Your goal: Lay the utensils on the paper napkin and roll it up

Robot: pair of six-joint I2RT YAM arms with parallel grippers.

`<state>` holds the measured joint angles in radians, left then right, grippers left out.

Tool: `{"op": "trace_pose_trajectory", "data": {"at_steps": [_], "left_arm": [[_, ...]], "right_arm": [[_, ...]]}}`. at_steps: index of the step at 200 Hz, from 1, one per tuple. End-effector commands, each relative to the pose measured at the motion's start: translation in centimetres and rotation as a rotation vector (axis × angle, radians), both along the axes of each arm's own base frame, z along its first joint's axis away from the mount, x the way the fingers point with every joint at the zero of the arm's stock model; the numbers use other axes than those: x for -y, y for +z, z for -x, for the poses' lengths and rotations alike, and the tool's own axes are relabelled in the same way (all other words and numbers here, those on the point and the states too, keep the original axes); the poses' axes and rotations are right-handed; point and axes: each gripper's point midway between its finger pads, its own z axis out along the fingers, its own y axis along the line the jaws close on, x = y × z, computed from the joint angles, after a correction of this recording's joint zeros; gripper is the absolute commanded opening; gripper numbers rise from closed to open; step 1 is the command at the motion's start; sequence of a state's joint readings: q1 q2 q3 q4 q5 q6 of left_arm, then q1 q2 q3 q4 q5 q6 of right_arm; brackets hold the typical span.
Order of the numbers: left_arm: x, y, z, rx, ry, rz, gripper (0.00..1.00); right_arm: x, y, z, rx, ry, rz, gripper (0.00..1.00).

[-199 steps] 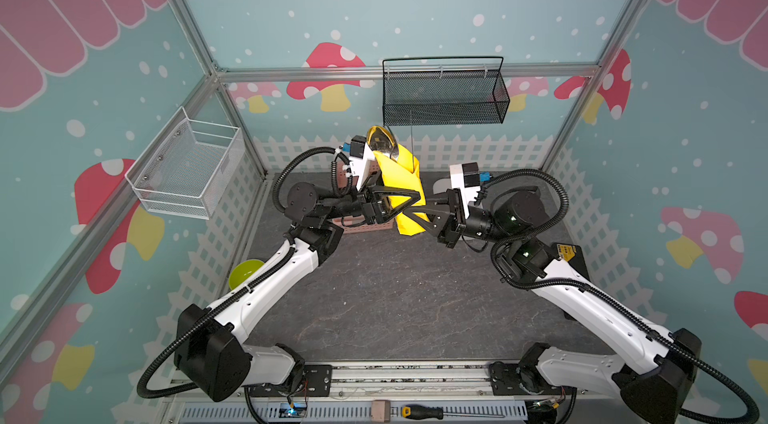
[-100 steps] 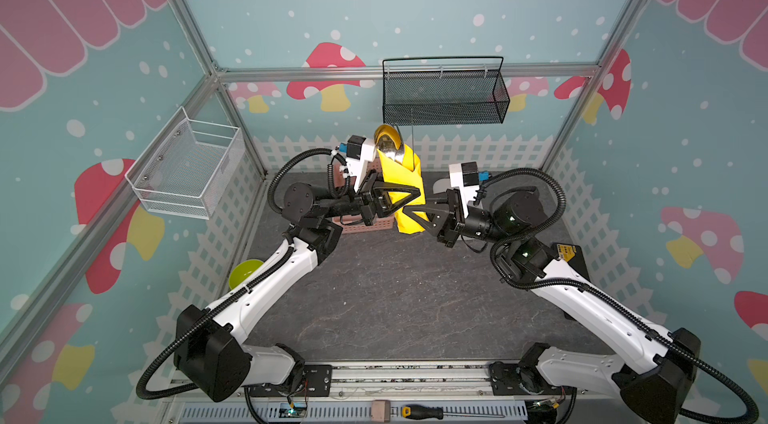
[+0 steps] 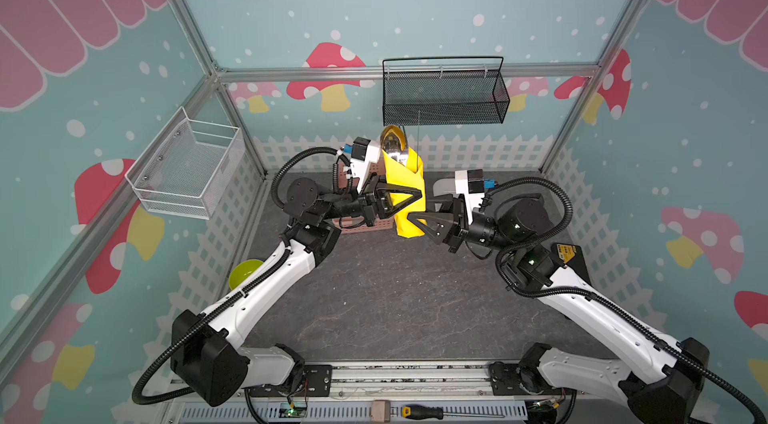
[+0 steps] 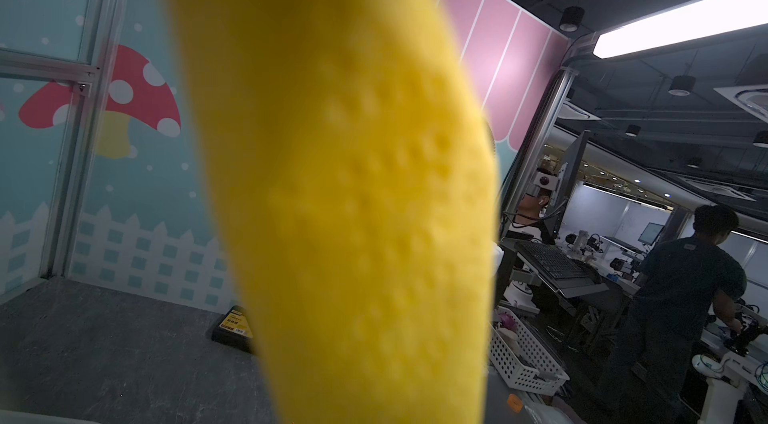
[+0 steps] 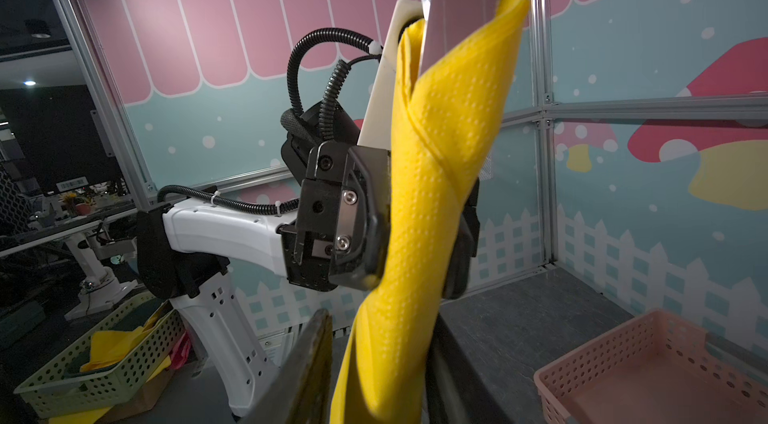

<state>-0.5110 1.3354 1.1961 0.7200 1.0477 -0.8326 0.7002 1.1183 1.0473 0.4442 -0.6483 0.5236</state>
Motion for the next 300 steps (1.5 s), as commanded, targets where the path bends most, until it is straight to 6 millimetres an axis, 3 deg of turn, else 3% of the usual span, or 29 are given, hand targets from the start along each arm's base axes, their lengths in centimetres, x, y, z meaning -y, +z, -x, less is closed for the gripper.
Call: {"op": "trace_pose_trajectory", "data": {"at_steps": [1,28,67,91,104,127,170,257,300], "left_arm": [[-1.0,2.9,1.1,0.079,0.025,0.053,0.0],[-1.1,3.1,1.2,0.08,0.024,0.061,0.0],[-1.1,3.0,1.2,0.073,0.024,0.059,0.0],[-1.0,2.3,1.2,0.056,0.021,0.035,0.2],[-1.0,1.5,1.2,0.047,0.022,0.01,0.33],[-1.1,0.1,1.1,0.029,0.033,-0.031,0.38],[-1.3,-0.6,1.8,0.039,0.011,-0.058,0.38],[-1.3,-0.9,1.0,0.016,0.025,-0.03,0.43],[-1.4,-0.9,1.6,0.024,-0.013,-0.01,0.33]], "right_arm": [[0.2,0.2,0.2,0.025,-0.007,-0.003,0.36],[0.2,0.4,0.1,0.033,-0.014,-0.006,0.27],[0.1,0.6,-0.4,0.032,-0.03,-0.007,0.05],[0.6,1.2,-0.5,0.043,-0.064,-0.021,0.01],[0.8,1.5,-0.3,0.051,-0.066,-0.026,0.0],[0.9,1.9,0.2,0.063,-0.047,-0.031,0.0],[0.9,2.1,0.5,0.067,-0.038,-0.037,0.0],[0.8,2.5,1.3,0.086,0.009,-0.051,0.0],[1.0,2.6,1.1,0.082,-0.009,-0.056,0.0]]}}
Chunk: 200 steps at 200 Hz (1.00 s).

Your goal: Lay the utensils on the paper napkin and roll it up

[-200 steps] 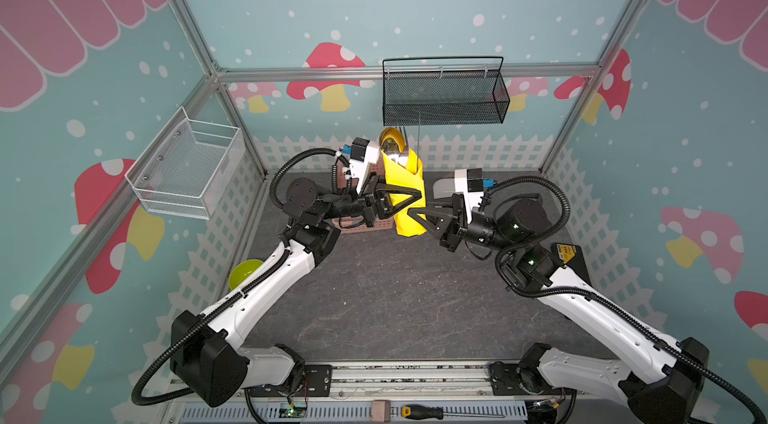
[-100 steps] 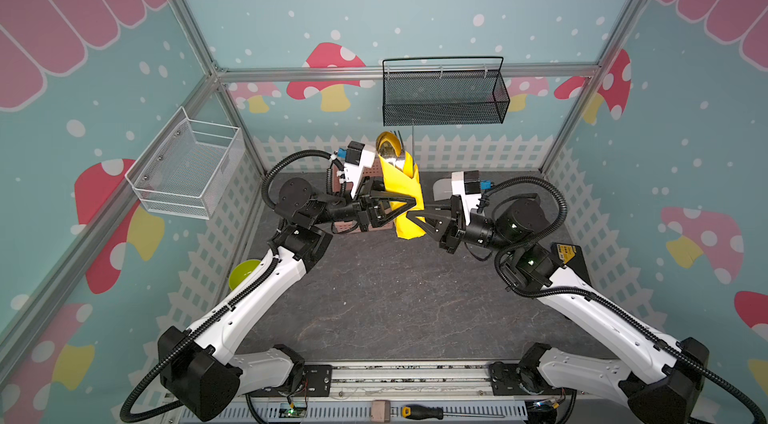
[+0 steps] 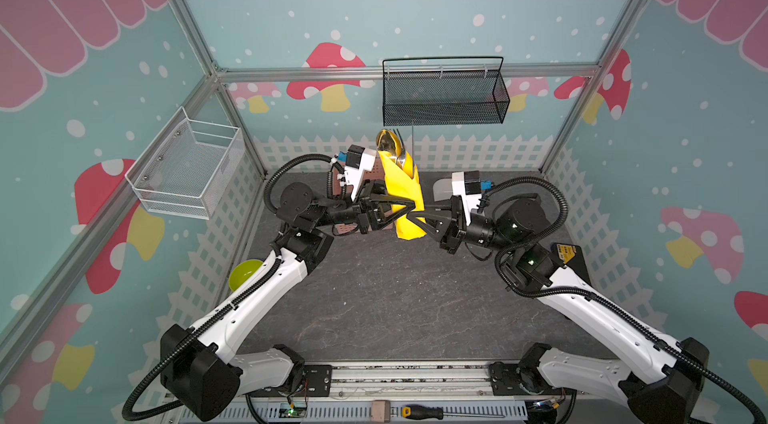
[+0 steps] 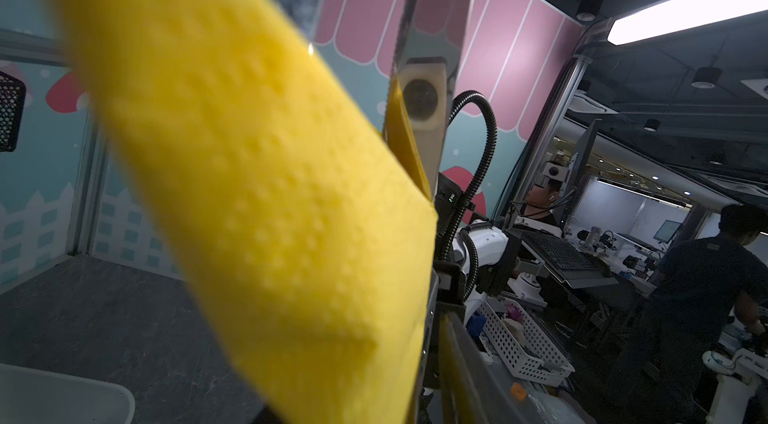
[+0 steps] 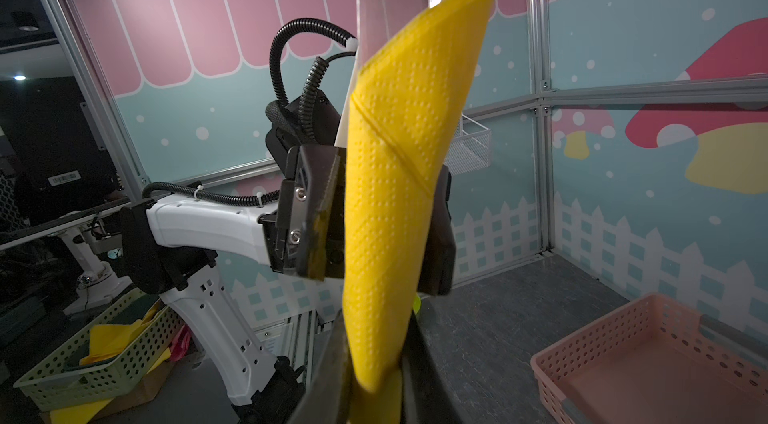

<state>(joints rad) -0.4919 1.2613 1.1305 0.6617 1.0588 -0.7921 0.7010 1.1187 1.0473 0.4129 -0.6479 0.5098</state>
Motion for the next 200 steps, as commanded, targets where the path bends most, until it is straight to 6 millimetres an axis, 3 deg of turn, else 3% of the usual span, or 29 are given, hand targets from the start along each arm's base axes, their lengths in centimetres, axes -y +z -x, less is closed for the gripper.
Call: {"op": "trace_pose_trajectory", "data": {"at_steps": [1,29,57,106,145,200], "left_arm": [[-0.2,0.2,0.7,0.026,-0.035,0.016,0.33],[-0.1,0.0,0.8,0.025,-0.051,0.017,0.29],[-0.1,0.0,0.8,0.025,-0.055,0.02,0.15],[-0.1,0.3,0.3,0.031,-0.024,0.006,0.0],[-0.1,0.3,-0.4,0.032,0.009,-0.013,0.0],[-1.0,0.4,-1.6,0.017,0.052,-0.024,0.0]], "right_arm": [[1.1,3.2,1.2,0.093,-0.005,-0.079,0.0],[1.0,2.9,1.0,0.08,-0.009,-0.072,0.0],[0.9,2.6,0.7,0.07,-0.016,-0.066,0.0],[0.6,2.3,0.3,0.066,-0.023,-0.053,0.01],[0.6,2.0,-0.1,0.054,-0.037,-0.043,0.1],[1.0,1.3,-0.7,0.035,-0.092,-0.02,0.36]]}}
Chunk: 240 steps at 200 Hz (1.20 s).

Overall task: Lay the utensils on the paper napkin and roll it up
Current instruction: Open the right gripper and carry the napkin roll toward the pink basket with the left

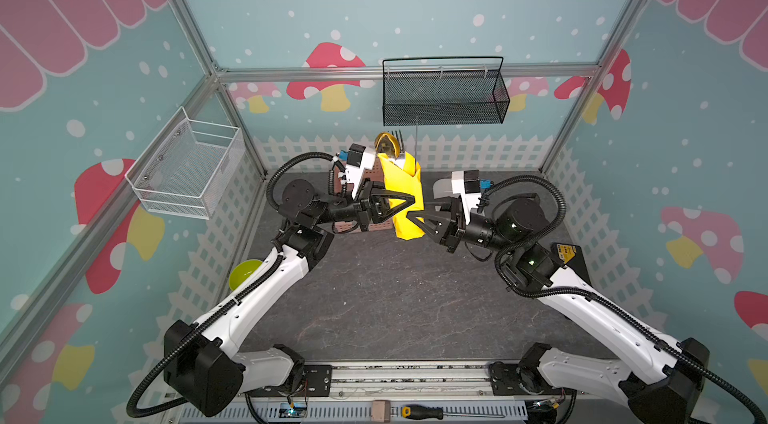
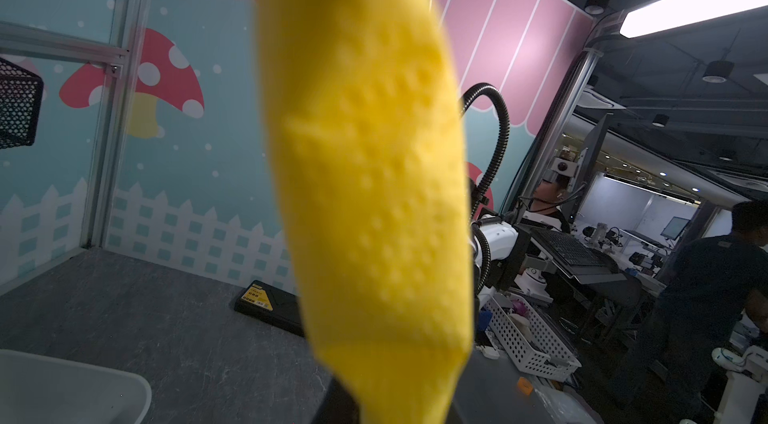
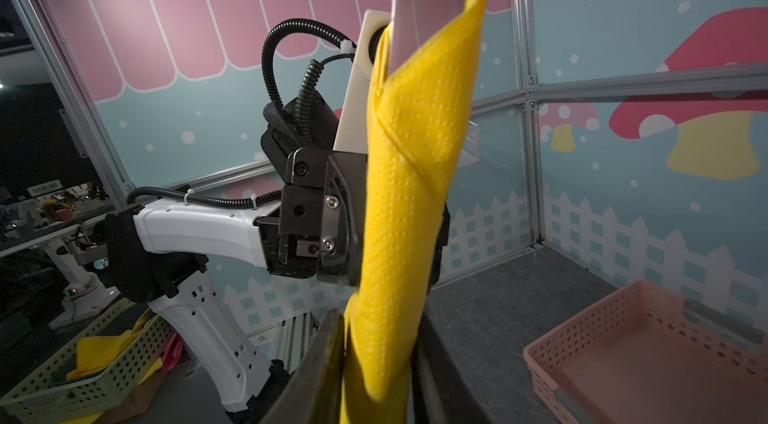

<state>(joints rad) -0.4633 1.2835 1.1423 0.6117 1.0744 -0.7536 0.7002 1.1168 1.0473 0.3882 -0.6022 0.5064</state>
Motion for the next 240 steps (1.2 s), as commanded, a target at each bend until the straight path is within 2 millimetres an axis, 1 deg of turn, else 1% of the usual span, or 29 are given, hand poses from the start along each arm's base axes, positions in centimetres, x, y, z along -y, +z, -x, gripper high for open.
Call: {"op": "trace_pose_trajectory", "data": {"at_steps": [1,12,27,51,76,78,82,128,148,174,206,227,240], "left_arm": [[-0.9,1.4,-0.1,0.029,0.028,0.008,0.0],[-1.1,1.5,-0.2,0.03,0.037,0.009,0.0],[-1.1,1.3,-0.5,0.024,0.039,0.006,0.0],[-1.2,1.4,-0.6,0.027,0.046,0.004,0.0],[-1.2,0.7,-1.5,0.009,0.076,-0.027,0.0],[-1.7,0.5,-2.1,0.004,0.098,-0.033,0.0],[-1.9,0.3,-2.7,-0.005,0.117,-0.044,0.0],[-3.5,-3.0,-7.1,-0.102,0.274,-0.182,0.0],[-4.9,-4.7,-9.9,-0.18,0.345,-0.212,0.0],[-6.5,-7.0,-13.4,-0.277,0.408,-0.235,0.0],[-7.9,-10.7,-17.6,-0.374,0.445,-0.278,0.0],[-9.0,-13.4,-20.3,-0.438,0.48,-0.309,0.0],[-9.9,-15.5,-22.0,-0.502,0.495,-0.326,0.0]], "right_arm": [[0.9,1.6,0.1,0.058,-0.048,-0.024,0.36],[1.0,1.3,-0.2,0.051,-0.067,-0.01,0.38],[1.2,1.0,-0.6,0.048,-0.09,0.002,0.38],[1.4,1.1,-0.7,0.049,-0.098,0.005,0.38],[1.8,1.0,-0.9,0.048,-0.12,0.012,0.4],[1.8,1.1,-0.9,0.048,-0.124,0.012,0.4],[2.0,1.0,-1.0,0.048,-0.132,0.015,0.4],[3.7,0.3,-2.2,0.03,-0.224,0.048,0.4],[4.5,-0.2,-3.0,0.01,-0.257,0.058,0.4],[5.4,-0.8,-3.5,-0.009,-0.265,0.06,0.4],[6.3,-1.4,-4.0,-0.028,-0.274,0.064,0.4],[6.8,-1.7,-4.0,-0.035,-0.269,0.066,0.4],[7.0,-1.9,-4.1,-0.04,-0.268,0.068,0.4]]}}
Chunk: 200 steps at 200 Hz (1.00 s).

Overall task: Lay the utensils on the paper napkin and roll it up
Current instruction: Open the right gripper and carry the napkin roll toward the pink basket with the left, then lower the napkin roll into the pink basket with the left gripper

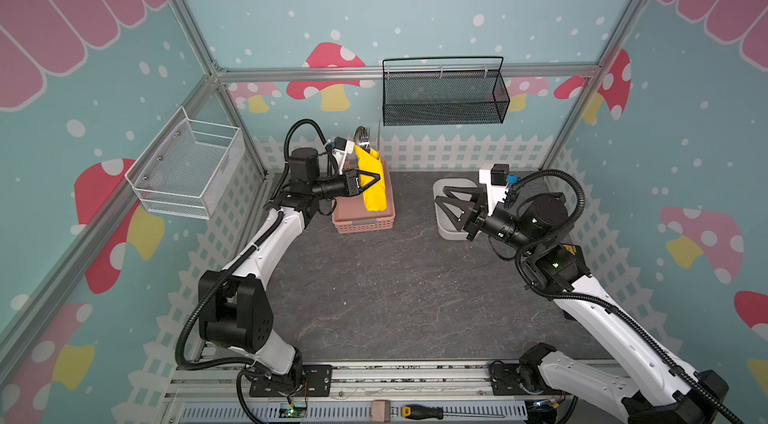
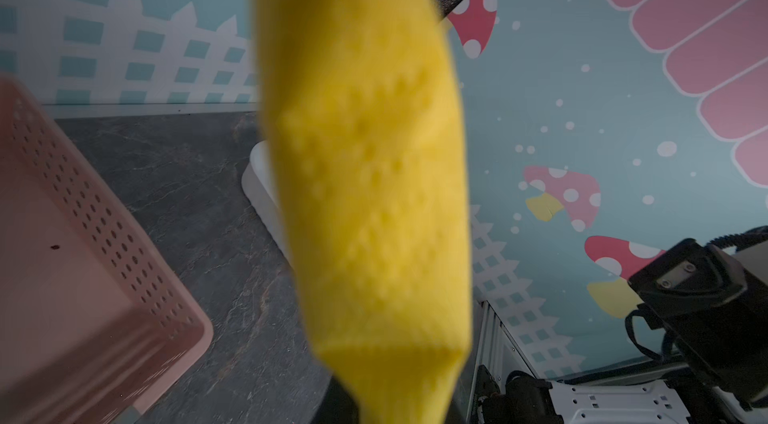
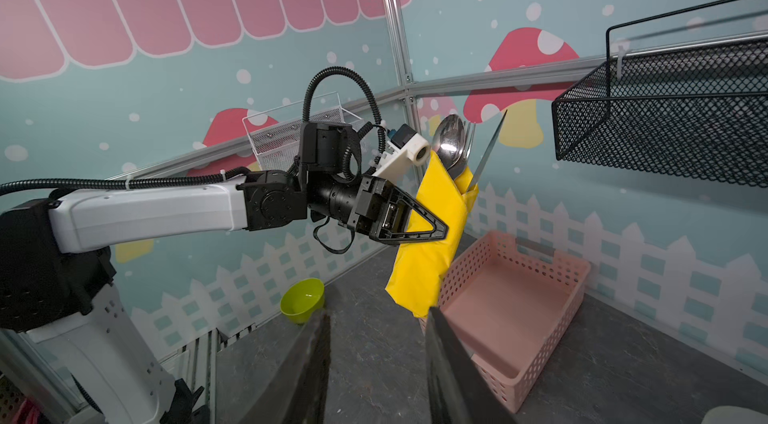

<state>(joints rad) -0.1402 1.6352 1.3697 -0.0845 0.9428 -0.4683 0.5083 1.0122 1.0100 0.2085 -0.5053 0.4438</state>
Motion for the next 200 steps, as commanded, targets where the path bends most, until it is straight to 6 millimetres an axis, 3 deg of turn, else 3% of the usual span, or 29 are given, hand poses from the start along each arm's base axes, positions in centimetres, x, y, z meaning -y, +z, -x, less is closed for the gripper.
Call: {"op": "trace_pose_trajectory", "data": {"at_steps": [1,64,109,144,200], "left_arm": [[-1.6,-0.4,-2.4,0.007,0.035,-0.023,0.0],[-5.0,-8.6,-8.7,-0.211,0.123,-0.036,0.0],[-4.9,-13.8,-12.2,-0.328,0.14,-0.039,0.0],[-4.2,-18.2,-13.5,-0.437,0.144,-0.129,0.0],[-2.3,-22.6,-13.9,-0.543,0.123,-0.155,0.0]], "right_arm": [[0.4,0.0,0.8,0.005,0.029,-0.005,0.4],[0.7,-0.7,0.1,-0.01,0.028,0.005,0.39],[0.9,-1.1,-0.3,-0.019,0.028,0.011,0.39],[1.1,-1.4,-0.6,-0.03,0.025,0.012,0.39],[1.1,-1.9,-1.2,-0.043,0.021,0.015,0.39]]}}
